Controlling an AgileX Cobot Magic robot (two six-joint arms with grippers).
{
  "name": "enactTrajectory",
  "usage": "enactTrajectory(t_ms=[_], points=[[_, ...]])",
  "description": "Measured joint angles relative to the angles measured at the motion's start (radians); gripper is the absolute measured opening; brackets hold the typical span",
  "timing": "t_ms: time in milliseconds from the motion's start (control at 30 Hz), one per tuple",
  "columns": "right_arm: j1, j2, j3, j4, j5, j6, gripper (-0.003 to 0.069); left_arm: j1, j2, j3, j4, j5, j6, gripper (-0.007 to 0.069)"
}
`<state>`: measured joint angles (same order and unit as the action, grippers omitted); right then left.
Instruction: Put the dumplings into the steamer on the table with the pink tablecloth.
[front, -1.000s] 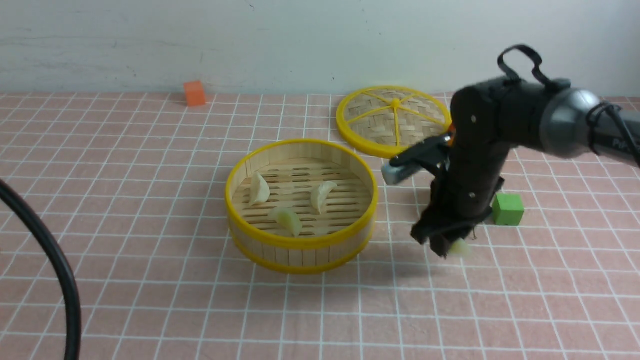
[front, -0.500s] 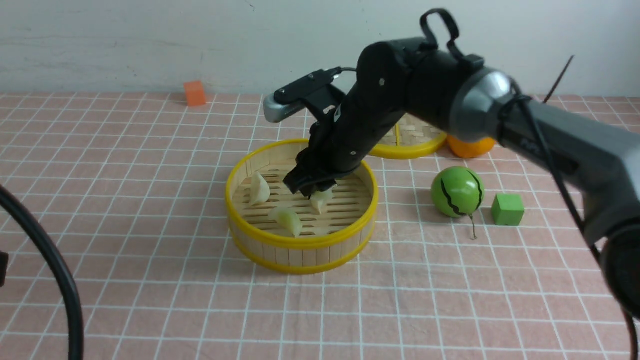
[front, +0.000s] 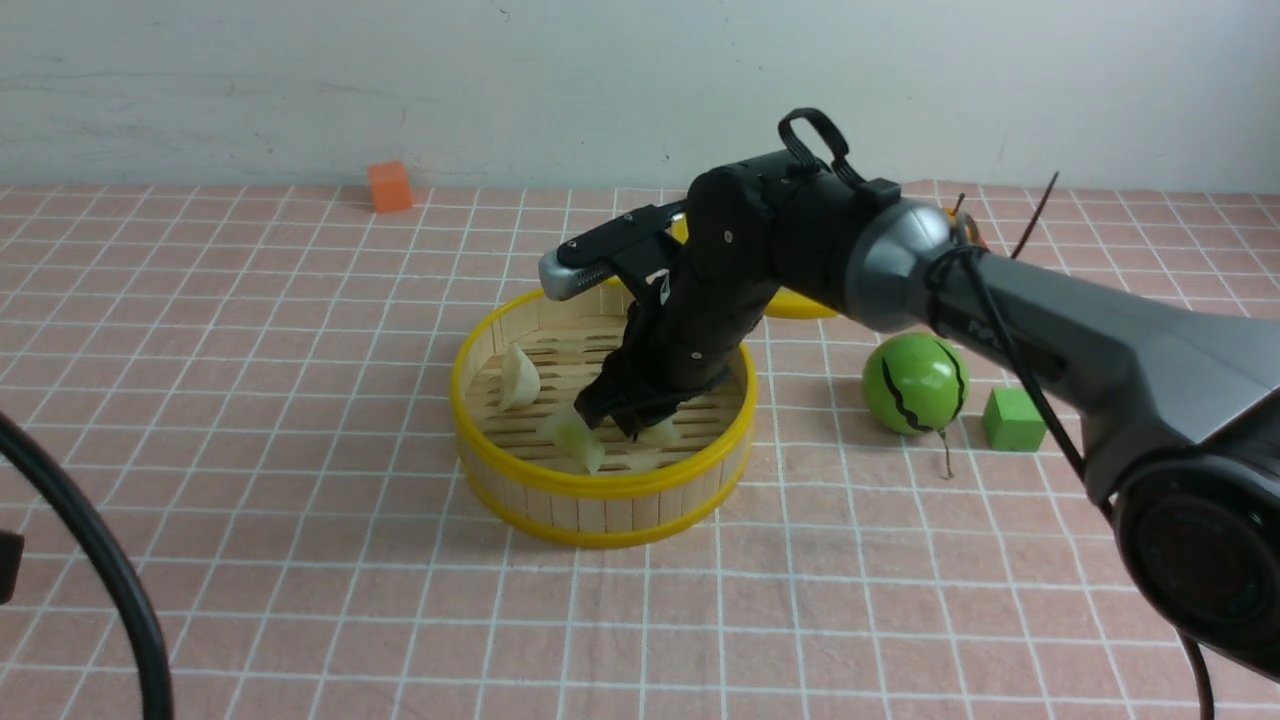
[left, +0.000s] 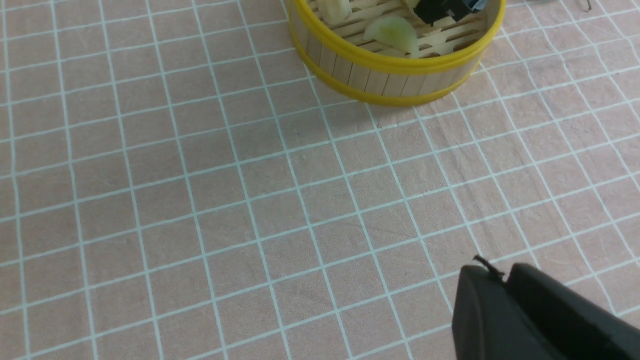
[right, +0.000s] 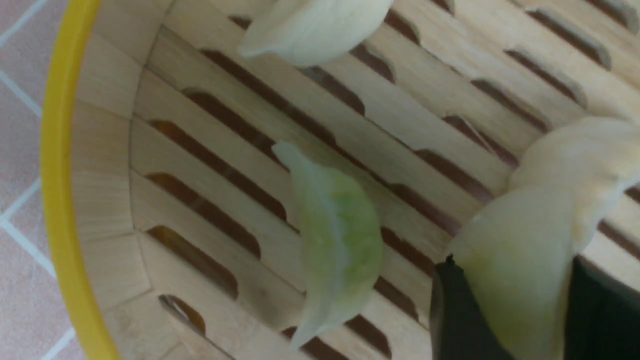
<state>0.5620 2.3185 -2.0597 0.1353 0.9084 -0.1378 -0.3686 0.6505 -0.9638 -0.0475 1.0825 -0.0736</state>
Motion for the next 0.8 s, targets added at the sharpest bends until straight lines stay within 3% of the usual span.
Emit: enactTrajectory(t_ms=[267,433,600,667,700,800], points=[[0.0,-0.021,-0.003,0.0,0.066,0.001,0.051,0.0,0.0,0.0,0.004,-0.003,0.0,0.0059],[0.0,-0.086,-0.063,-0.001,0.147,0.001,0.0538,0.0,0.0,0.0,0.047,-0.002,0.0,0.006],[0.0,-0.18,-0.126,-0.003,0.271,0.001,0.0477,0.0,-0.013,0.009,0.073,0.012,0.0,0.0065],[0.0,-0.242,-0.133,-0.002,0.322,0.001,0.0398,0.0,-0.053,0.056,0.077,0.003,-0.001,0.0068],[0.0,-0.247,-0.133,-0.002,0.322,0.001,0.0391,0.0,-0.057,0.056,0.077,0.003,-0.001,0.0068],[0.0,-0.336,-0.11,0.011,0.337,0.001,0.0258,0.0,-0.157,0.185,0.077,-0.053,-0.036,0.0068]])
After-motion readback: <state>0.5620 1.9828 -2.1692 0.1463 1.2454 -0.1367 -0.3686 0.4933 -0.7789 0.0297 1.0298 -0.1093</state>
